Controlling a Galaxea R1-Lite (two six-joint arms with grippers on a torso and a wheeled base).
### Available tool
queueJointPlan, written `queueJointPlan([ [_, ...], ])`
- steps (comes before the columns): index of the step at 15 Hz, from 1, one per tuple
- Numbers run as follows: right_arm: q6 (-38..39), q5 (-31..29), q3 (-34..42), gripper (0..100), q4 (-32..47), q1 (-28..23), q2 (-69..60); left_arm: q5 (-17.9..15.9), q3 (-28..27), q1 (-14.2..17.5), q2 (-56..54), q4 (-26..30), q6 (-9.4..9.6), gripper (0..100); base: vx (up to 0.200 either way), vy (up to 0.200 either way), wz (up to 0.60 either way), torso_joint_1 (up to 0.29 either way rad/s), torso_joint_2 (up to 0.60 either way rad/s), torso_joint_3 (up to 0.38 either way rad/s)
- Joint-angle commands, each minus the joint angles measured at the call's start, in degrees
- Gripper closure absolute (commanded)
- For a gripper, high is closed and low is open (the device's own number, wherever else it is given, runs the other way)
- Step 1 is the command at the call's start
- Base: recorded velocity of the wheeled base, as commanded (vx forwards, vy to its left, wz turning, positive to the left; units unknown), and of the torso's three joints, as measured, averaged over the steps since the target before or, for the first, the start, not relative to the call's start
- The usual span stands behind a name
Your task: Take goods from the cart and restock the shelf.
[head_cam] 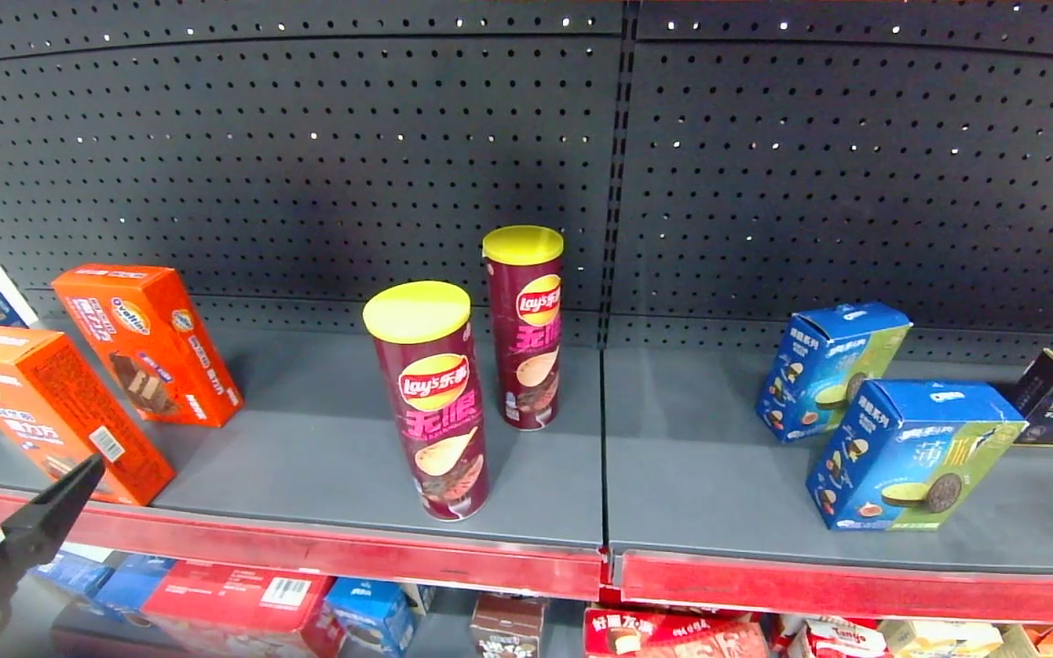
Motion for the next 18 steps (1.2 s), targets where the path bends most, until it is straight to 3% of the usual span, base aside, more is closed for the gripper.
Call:
queueJointPlan([
  [1,0.0,0.0,1.7,0,0.8,-16.8,-7.1,0.0,-0.4,-0.2,0.1,0.1,-0.03,0,0.000,0.000,0.00,0.000,0.00,0.000],
  [2,0.0,0.1,2.0,0,3.3,-23.2,-8.9,0.1,-0.4,-1.2,0.7,0.1,-0.03,0,0.000,0.000,0.00,0.000,0.00,0.000],
  [5,-0.2,0.1,1.9,0,12.7,-35.5,-16.9,0.1,-1.6,-4.2,5.3,-0.6,-0.03,0,0.000,0.000,0.00,0.000,0.00,0.000],
  [7,-1.2,0.1,1.0,0,18.6,-39.6,-21.9,0.1,-2.6,-7.5,9.3,-1.9,-0.47,0,0.000,0.000,0.00,0.000,0.00,0.000],
  [11,-7.6,0.4,-0.7,0,20.6,-42.3,-24.9,-3.0,-4.1,-11.1,14.3,-2.9,-0.29,0,0.000,0.000,0.00,0.000,0.00,0.000],
  [18,-8.3,0.5,-2.7,0,20.4,-46.3,-25.4,-3.2,-3.0,-11.4,22.7,-3.0,-0.29,0,0.000,0.000,0.00,0.000,0.00,0.000],
])
